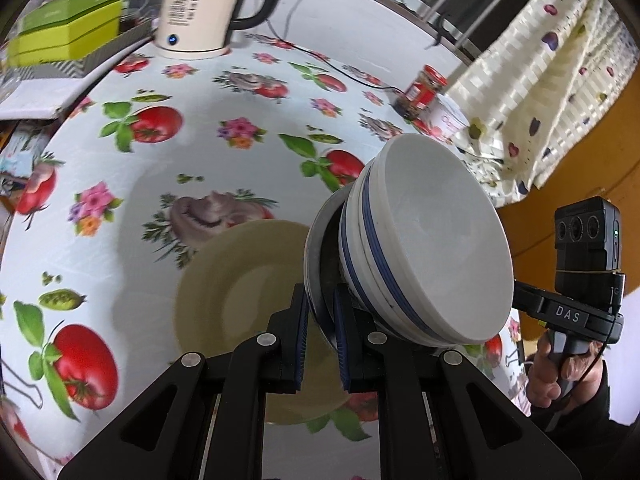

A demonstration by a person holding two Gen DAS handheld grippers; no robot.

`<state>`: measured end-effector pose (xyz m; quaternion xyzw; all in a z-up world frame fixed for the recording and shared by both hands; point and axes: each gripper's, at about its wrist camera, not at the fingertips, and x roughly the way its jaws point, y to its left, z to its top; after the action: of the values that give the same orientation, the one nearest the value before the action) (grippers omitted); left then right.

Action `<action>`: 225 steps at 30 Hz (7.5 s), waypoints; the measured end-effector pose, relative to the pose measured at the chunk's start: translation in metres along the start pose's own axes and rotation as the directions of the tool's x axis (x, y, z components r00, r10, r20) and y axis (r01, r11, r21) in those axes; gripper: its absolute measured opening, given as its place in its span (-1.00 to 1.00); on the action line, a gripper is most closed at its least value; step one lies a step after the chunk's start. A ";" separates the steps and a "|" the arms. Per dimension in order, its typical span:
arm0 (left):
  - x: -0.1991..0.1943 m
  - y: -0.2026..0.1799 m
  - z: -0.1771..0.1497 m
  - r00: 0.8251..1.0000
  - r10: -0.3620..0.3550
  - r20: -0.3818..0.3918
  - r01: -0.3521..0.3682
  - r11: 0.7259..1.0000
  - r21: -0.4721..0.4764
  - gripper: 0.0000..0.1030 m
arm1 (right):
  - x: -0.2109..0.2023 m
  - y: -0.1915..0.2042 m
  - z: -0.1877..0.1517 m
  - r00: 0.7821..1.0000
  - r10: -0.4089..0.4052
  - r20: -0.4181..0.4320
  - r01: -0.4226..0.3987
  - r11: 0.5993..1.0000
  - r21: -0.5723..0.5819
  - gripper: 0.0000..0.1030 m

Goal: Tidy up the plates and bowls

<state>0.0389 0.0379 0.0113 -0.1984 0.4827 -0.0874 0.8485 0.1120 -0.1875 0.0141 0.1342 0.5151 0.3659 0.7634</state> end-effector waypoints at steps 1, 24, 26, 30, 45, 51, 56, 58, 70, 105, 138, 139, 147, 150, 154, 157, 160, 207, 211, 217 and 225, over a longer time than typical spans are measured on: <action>-0.001 0.003 -0.001 1.000 0.005 0.001 -0.005 1.000 -0.007 -0.75 | 0.002 0.002 0.001 1.000 0.002 -0.005 -0.002 1.000 -0.004 -0.82; -0.012 0.050 -0.020 0.997 0.079 -0.005 -0.079 0.990 -0.120 -0.75 | 0.063 0.030 0.009 0.991 0.032 -0.130 -0.041 0.997 -0.066 -0.82; -0.011 0.052 -0.021 0.997 0.079 -0.012 -0.080 0.989 -0.125 -0.75 | 0.065 0.031 0.009 0.990 0.028 -0.136 -0.037 0.997 -0.067 -0.82; -0.010 0.053 -0.022 0.997 0.077 -0.016 -0.079 0.988 -0.134 -0.75 | 0.068 0.031 0.008 0.989 0.025 -0.145 -0.035 0.997 -0.064 -0.82; -0.010 0.056 -0.023 0.997 0.071 -0.002 -0.071 0.985 -0.155 -0.73 | 0.068 0.035 0.010 0.989 -0.011 -0.151 -0.004 0.995 -0.096 -0.76; -0.013 0.056 -0.026 0.997 0.074 0.007 -0.072 0.986 -0.153 -0.72 | 0.055 0.032 0.008 0.993 -0.031 -0.117 0.019 0.995 -0.102 -0.48; -0.013 0.057 -0.027 0.997 0.072 0.019 -0.068 0.986 -0.154 -0.69 | 0.047 0.033 0.004 0.995 -0.032 -0.100 0.021 0.994 -0.109 -0.26; -0.013 0.058 -0.027 0.997 0.079 0.020 -0.075 0.985 -0.158 -0.63 | 0.047 0.034 0.004 0.995 -0.032 -0.100 0.021 0.994 -0.109 -0.25; -0.028 0.055 -0.030 0.986 0.155 0.067 -0.144 0.980 -0.137 -0.32 | 0.031 0.040 -0.004 0.996 -0.057 -0.062 0.047 0.987 -0.152 0.02; -0.054 -0.006 -0.069 0.939 0.312 0.147 -0.319 0.947 0.026 -0.31 | 0.011 0.107 -0.062 0.963 -0.261 0.060 0.258 0.842 -0.474 0.50; -0.039 -0.006 -0.070 0.939 0.330 0.098 -0.335 0.942 0.039 -0.31 | 0.024 0.101 -0.064 0.962 -0.271 0.024 0.251 0.847 -0.469 0.59; -0.039 -0.006 -0.070 0.939 0.331 0.096 -0.336 0.941 0.038 -0.31 | 0.024 0.100 -0.064 0.962 -0.272 0.023 0.251 0.847 -0.468 0.59; -0.036 -0.005 -0.072 0.938 0.337 0.082 -0.341 0.939 0.040 -0.31 | 0.026 0.099 -0.066 0.962 -0.273 0.019 0.250 0.848 -0.467 0.62; -0.035 -0.006 -0.072 0.937 0.339 0.079 -0.343 0.939 0.040 -0.31 | 0.026 0.099 -0.065 0.962 -0.273 0.018 0.250 0.848 -0.466 0.62; -0.035 -0.006 -0.073 0.937 0.340 0.078 -0.343 0.938 0.040 -0.31 | 0.026 0.099 -0.065 0.962 -0.273 0.018 0.249 0.849 -0.466 0.62; -0.035 -0.006 -0.072 0.938 0.339 0.076 -0.342 0.939 0.040 -0.31 | 0.027 0.098 -0.066 0.962 -0.272 0.016 0.249 0.850 -0.464 0.62; -0.034 -0.006 -0.073 0.938 0.339 0.073 -0.342 0.939 0.040 -0.31 | 0.027 0.098 -0.066 0.962 -0.272 0.016 0.248 0.851 -0.462 0.62; -0.029 -0.005 -0.074 0.939 0.339 0.053 -0.341 0.939 0.042 -0.31 | 0.027 0.098 -0.066 0.962 -0.273 0.011 0.247 0.851 -0.464 0.63; -0.029 -0.005 -0.074 0.940 0.338 0.052 -0.341 0.939 0.042 -0.31 | 0.027 0.098 -0.065 0.962 -0.273 0.011 0.247 0.851 -0.463 0.63; -0.029 -0.005 -0.074 0.940 0.338 0.052 -0.340 0.939 0.043 -0.31 | 0.027 0.098 -0.065 0.962 -0.273 0.011 0.247 0.851 -0.463 0.63; -0.029 -0.004 -0.074 0.939 0.340 0.051 -0.342 0.939 0.042 -0.31 | 0.026 0.098 -0.064 0.962 -0.273 0.010 0.246 0.852 -0.463 0.63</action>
<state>-0.0391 0.0260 0.0023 -0.0922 0.4892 0.0532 0.8656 0.0191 -0.1117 0.0254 -0.1313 0.4482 0.3747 0.8009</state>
